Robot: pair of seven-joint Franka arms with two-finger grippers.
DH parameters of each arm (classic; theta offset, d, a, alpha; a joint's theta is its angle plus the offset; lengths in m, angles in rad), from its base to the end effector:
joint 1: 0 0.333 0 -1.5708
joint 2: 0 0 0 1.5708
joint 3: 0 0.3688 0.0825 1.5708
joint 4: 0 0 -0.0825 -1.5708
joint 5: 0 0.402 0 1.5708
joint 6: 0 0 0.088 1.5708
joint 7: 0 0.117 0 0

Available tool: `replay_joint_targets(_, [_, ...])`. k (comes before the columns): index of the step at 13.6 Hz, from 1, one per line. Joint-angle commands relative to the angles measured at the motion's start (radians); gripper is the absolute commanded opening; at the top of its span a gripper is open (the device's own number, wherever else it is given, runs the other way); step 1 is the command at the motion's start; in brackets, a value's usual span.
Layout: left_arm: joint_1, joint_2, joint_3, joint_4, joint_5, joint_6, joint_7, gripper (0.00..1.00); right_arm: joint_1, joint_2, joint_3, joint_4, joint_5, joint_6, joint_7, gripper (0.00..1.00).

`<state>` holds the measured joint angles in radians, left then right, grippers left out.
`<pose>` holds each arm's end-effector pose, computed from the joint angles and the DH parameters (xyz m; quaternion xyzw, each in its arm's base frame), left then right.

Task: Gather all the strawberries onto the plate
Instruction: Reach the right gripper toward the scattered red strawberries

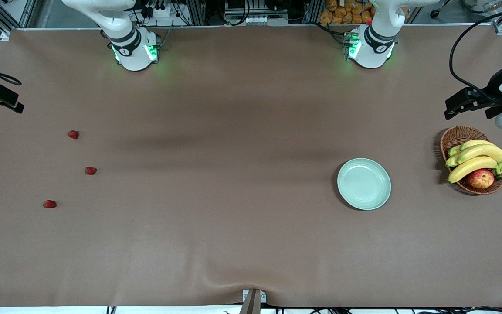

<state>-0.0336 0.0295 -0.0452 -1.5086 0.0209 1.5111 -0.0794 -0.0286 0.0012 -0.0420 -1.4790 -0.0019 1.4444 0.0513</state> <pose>0.5757 -0.0424 0.6755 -0.9999 -0.0008 0.0127 0.0108 0.5582 -0.0397 0.7002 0.9980 -0.0610 -0.0179 0.0008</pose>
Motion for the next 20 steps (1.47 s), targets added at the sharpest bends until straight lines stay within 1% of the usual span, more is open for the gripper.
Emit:
replay_joint_targets(1, [-0.006,-0.014,0.016,0.004,-0.021,-0.018,0.013,1.0,0.001,0.0,0.004,0.014,-0.018,-0.013,-0.007,1.0])
replay_joint_targets(13, [-0.006,0.023,0.01,-0.001,-0.03,-0.002,0.017,1.0,0.001,0.002,0.004,0.009,-0.02,-0.013,-0.008,1.0])
replay_joint_targets(17, [-0.008,0.029,0.01,-0.001,-0.029,0.009,0.016,1.0,0.001,0.046,0.004,0.002,-0.017,-0.027,-0.004,1.0])
replay_joint_targets(20, [-0.012,0.03,0.008,-0.001,-0.026,0.02,0.015,1.0,-0.011,0.13,0.002,0.005,-0.018,-0.021,-0.005,1.0])
